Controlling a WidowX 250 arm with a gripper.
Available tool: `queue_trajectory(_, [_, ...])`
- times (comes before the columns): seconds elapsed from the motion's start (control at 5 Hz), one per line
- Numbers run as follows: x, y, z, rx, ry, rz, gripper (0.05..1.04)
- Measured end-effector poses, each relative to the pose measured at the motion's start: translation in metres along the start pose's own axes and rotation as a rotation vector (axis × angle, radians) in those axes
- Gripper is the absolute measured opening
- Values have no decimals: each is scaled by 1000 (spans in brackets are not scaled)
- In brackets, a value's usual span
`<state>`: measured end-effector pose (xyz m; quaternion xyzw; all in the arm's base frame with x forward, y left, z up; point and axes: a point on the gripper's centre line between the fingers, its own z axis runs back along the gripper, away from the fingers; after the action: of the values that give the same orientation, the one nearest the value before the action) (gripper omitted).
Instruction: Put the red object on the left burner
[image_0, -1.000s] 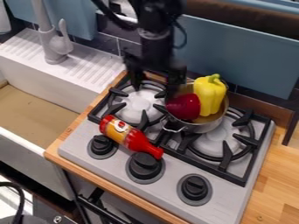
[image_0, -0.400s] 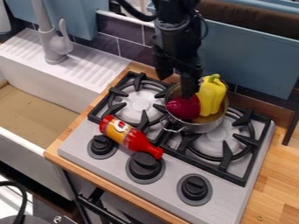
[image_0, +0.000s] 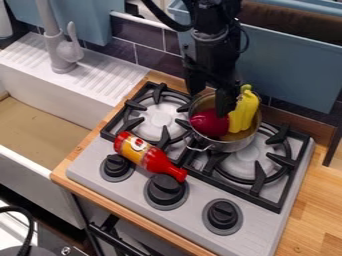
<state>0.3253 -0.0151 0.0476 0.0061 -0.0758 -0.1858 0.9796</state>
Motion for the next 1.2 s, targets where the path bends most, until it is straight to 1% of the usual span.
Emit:
queue_trajectory(0.2, [-2,0,-10,16,20,7,998])
queue_trajectory(0.4, [-3,3,-18,29,26,10,998])
queue_trajectory(0.6, [-3,4,-20,34,18,-6,998])
queue_trajectory(0.8, [-3,4,-25,38,20,-6,998])
queue_trajectory(1.0, [0,4,-30,63,11,13,998])
queue_trajectory(1.2, [-3,2,-34,75,14,42,952])
